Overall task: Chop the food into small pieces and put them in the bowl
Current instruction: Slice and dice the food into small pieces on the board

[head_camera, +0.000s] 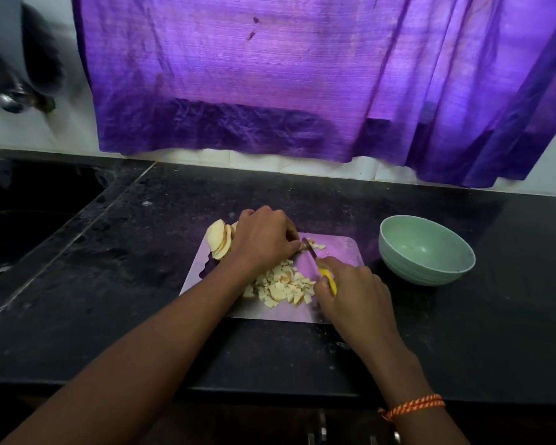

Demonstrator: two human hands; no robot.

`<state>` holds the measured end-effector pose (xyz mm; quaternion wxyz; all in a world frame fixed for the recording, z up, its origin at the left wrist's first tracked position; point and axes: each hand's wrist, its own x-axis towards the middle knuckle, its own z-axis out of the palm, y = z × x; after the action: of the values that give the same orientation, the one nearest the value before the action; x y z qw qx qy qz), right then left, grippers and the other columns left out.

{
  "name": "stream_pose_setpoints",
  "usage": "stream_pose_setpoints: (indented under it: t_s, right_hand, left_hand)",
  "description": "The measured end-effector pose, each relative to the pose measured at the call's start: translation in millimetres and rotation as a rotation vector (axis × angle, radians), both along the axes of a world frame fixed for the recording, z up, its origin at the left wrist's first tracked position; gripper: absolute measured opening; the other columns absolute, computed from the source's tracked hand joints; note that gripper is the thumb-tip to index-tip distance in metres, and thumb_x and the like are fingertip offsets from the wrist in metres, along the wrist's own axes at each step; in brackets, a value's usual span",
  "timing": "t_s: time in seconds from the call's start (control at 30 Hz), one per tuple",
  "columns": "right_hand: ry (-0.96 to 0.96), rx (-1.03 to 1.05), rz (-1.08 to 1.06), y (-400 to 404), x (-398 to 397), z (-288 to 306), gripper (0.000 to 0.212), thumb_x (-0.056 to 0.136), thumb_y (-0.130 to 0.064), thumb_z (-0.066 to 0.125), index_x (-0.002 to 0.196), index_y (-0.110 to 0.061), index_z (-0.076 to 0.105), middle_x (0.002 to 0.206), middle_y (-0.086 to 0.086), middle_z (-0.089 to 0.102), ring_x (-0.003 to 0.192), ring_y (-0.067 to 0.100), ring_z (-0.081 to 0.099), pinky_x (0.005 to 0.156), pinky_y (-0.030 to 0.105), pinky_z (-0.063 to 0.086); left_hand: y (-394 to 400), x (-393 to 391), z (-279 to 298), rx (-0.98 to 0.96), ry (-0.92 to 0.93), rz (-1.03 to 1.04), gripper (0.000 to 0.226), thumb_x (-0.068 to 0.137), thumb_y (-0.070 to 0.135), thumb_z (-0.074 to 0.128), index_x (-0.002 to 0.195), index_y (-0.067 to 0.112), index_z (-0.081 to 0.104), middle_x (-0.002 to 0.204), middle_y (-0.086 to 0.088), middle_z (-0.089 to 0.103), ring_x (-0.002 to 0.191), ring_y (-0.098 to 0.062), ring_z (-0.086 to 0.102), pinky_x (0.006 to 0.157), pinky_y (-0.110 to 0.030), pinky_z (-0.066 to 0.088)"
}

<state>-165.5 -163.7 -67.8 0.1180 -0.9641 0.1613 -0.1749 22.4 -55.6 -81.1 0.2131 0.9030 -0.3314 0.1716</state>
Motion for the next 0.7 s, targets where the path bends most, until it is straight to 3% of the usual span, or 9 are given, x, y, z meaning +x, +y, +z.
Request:
stream_pose_setpoints:
  t_s: [0.17, 0.33, 0.47, 0.6, 0.7]
  right_hand:
    - [-0.001, 0.013, -0.005, -4, -7, -1, 0.039, 0.101, -0.040, 0.048, 0.139, -0.037, 0.055, 0.096, 0.005, 0.065, 0.084, 0.027, 0.057, 0.067, 0.036, 0.037]
    - [-0.064, 0.023, -0.007, -8, -28, -10, 0.040, 0.101, -0.045, 0.049, 0.140, -0.039, 0.057, 0.088, 0.003, 0.067, 0.075, 0.021, 0.053, 0.064, 0.037, 0.042]
    - [-0.139, 0.114, -0.003, -9, -27, -11, 0.043, 0.099, -0.044, 0.048, 0.140, -0.038, 0.059, 0.091, 0.004, 0.068, 0.081, 0.021, 0.056, 0.071, 0.038, 0.051]
    - [-0.155, 0.076, 0.004, -4, -10, -8, 0.043, 0.097, -0.039, 0.052, 0.139, -0.036, 0.061, 0.090, 0.010, 0.068, 0.081, 0.029, 0.059, 0.068, 0.037, 0.044]
    - [-0.131, 0.058, 0.023, -1, 0, -6, 0.043, 0.098, -0.038, 0.052, 0.140, -0.035, 0.060, 0.093, 0.010, 0.069, 0.082, 0.028, 0.058, 0.070, 0.037, 0.045]
  left_hand:
    - [-6, -3, -2, 0.031, -0.050, 0.052, 0.026, 0.088, 0.061, 0.078, 0.092, 0.036, 0.084, 0.081, 0.018, 0.074, 0.091, -0.006, 0.061, 0.097, -0.042, 0.048]
    - [-5, -3, 0, 0.036, -0.039, 0.050, 0.022, 0.090, 0.055, 0.079, 0.095, 0.035, 0.084, 0.089, 0.016, 0.076, 0.101, -0.009, 0.059, 0.101, -0.043, 0.045]
    - [0, -2, 4, -0.003, 0.007, 0.017, 0.021, 0.089, 0.056, 0.080, 0.095, 0.037, 0.085, 0.089, 0.017, 0.078, 0.094, -0.006, 0.063, 0.094, -0.041, 0.049]
    - [11, 4, 9, -0.041, 0.035, 0.054, 0.009, 0.093, 0.042, 0.079, 0.093, 0.036, 0.085, 0.088, 0.016, 0.079, 0.092, -0.008, 0.068, 0.093, -0.041, 0.054]
    - [14, 7, 10, -0.020, 0.063, 0.058, 0.008, 0.093, 0.042, 0.078, 0.094, 0.037, 0.085, 0.089, 0.015, 0.079, 0.092, -0.009, 0.069, 0.090, -0.041, 0.055]
